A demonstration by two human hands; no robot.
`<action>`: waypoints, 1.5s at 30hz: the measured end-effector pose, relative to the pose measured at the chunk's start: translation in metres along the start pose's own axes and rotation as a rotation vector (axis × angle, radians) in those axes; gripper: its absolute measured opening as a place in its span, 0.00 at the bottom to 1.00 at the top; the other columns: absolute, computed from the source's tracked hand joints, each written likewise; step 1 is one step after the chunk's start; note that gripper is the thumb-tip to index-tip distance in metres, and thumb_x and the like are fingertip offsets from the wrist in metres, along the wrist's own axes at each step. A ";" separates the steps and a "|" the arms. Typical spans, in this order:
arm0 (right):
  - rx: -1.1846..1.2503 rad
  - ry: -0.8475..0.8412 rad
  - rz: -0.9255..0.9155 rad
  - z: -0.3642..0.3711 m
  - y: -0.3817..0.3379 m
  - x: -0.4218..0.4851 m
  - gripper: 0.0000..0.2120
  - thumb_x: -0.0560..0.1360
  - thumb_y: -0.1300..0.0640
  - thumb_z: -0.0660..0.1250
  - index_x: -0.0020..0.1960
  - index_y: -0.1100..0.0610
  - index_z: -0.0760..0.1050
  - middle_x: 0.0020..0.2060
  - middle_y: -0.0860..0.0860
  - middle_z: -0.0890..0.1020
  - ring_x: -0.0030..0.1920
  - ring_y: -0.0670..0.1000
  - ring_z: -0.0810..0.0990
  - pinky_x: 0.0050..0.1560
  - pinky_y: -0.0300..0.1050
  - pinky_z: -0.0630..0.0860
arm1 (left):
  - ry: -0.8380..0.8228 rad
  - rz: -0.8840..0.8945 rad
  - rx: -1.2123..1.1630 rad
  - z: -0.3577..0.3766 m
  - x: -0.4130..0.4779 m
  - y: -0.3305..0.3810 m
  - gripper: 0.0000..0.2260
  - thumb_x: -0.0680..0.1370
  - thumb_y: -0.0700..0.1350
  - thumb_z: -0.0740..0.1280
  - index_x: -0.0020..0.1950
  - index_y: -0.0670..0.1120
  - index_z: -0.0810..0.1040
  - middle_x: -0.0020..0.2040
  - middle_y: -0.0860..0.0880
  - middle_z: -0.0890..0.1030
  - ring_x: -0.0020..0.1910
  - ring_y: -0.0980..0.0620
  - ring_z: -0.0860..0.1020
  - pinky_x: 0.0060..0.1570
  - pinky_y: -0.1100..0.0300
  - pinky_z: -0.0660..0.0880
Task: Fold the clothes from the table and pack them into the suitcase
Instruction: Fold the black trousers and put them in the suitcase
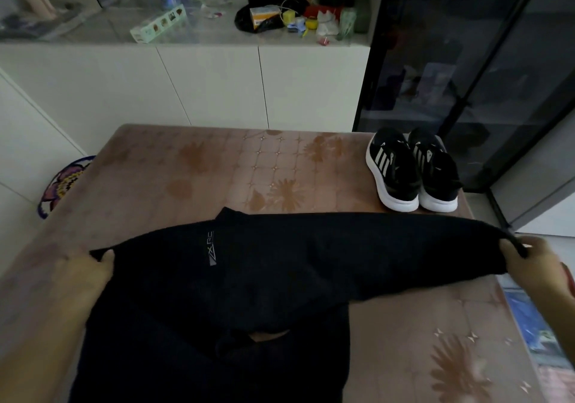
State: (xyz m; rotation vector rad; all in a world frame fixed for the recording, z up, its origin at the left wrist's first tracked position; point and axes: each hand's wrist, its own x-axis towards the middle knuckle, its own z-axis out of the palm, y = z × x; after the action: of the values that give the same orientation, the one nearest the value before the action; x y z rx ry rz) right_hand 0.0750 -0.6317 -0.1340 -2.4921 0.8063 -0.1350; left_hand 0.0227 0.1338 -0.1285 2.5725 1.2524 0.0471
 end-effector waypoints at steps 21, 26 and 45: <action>0.273 -0.543 -0.287 0.062 -0.116 -0.304 0.10 0.76 0.52 0.68 0.40 0.54 0.69 0.31 0.46 0.77 0.32 0.42 0.75 0.30 0.34 0.70 | -0.229 0.963 0.421 0.039 -0.262 -0.094 0.33 0.71 0.74 0.44 0.66 0.58 0.70 0.66 0.53 0.70 0.62 0.46 0.69 0.47 0.40 0.75; 0.289 -0.554 -0.372 0.031 -0.124 -0.318 0.17 0.75 0.47 0.67 0.32 0.54 0.68 0.23 0.47 0.72 0.25 0.44 0.74 0.25 0.36 0.65 | -0.213 0.894 0.203 0.026 -0.262 -0.071 0.29 0.77 0.69 0.44 0.56 0.57 0.80 0.58 0.54 0.78 0.57 0.47 0.76 0.48 0.44 0.77; 0.194 -0.614 -0.209 0.049 -0.110 -0.310 0.07 0.73 0.55 0.66 0.40 0.50 0.68 0.32 0.45 0.77 0.32 0.42 0.75 0.30 0.36 0.69 | -0.280 1.256 0.446 0.059 -0.263 0.155 0.23 0.76 0.37 0.64 0.69 0.47 0.63 0.58 0.44 0.72 0.49 0.44 0.75 0.36 0.53 0.70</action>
State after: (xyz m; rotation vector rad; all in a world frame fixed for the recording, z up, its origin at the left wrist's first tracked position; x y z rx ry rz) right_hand -0.1092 -0.3567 -0.1022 -2.2306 0.2622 0.4403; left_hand -0.0136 -0.1754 -0.1205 3.1170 -0.6237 -0.3552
